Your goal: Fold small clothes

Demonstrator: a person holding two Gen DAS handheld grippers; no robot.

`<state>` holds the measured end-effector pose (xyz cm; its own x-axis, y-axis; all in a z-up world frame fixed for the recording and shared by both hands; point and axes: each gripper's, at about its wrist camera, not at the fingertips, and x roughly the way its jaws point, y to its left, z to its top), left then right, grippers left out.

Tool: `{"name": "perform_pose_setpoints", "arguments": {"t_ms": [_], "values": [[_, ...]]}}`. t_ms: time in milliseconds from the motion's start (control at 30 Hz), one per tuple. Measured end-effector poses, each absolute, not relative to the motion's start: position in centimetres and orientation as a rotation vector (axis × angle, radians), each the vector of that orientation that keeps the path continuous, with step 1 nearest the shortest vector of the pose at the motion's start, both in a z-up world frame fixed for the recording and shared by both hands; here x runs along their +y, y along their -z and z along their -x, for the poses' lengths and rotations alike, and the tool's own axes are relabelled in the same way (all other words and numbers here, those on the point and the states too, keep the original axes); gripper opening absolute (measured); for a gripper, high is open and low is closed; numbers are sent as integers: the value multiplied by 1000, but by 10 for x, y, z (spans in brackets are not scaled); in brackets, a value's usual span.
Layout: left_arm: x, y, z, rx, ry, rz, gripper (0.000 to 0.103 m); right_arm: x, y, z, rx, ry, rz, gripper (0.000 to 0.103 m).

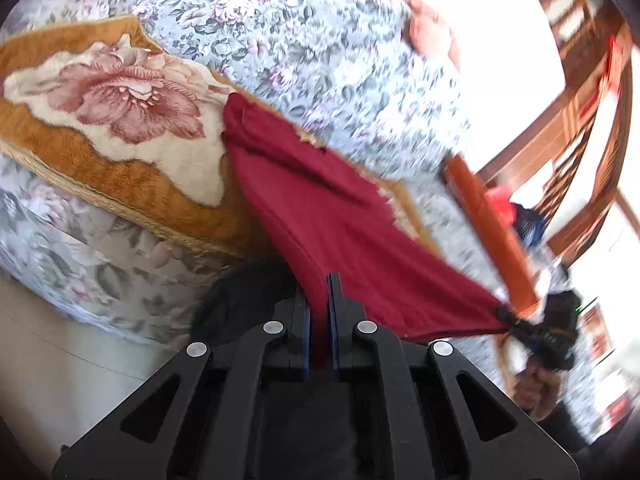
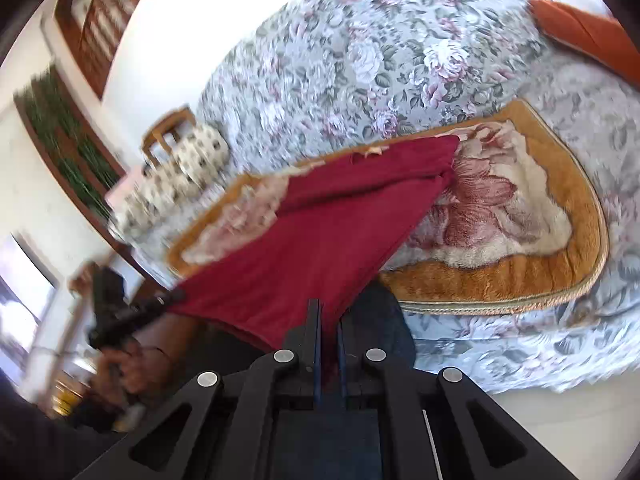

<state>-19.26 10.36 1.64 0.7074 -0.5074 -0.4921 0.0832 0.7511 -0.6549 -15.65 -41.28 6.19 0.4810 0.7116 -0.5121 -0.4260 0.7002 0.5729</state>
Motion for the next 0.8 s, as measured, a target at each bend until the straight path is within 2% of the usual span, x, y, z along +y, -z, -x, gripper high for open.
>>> {"name": "perform_pose_setpoints", "arguments": {"t_ms": [167, 367, 533, 800], "values": [[111, -22, 146, 632, 370, 857, 5, -421, -59, 111, 756, -776, -660, 6], [123, -22, 58, 573, 273, 950, 5, -413, -37, 13, 723, -753, -980, 6], [124, 10, -15, 641, 210, 987, 5, -391, -8, -56, 746, -679, -1024, 6], [131, 13, -114, 663, 141, 852, 5, -372, 20, -151, 758, -561, -961, 6]]}}
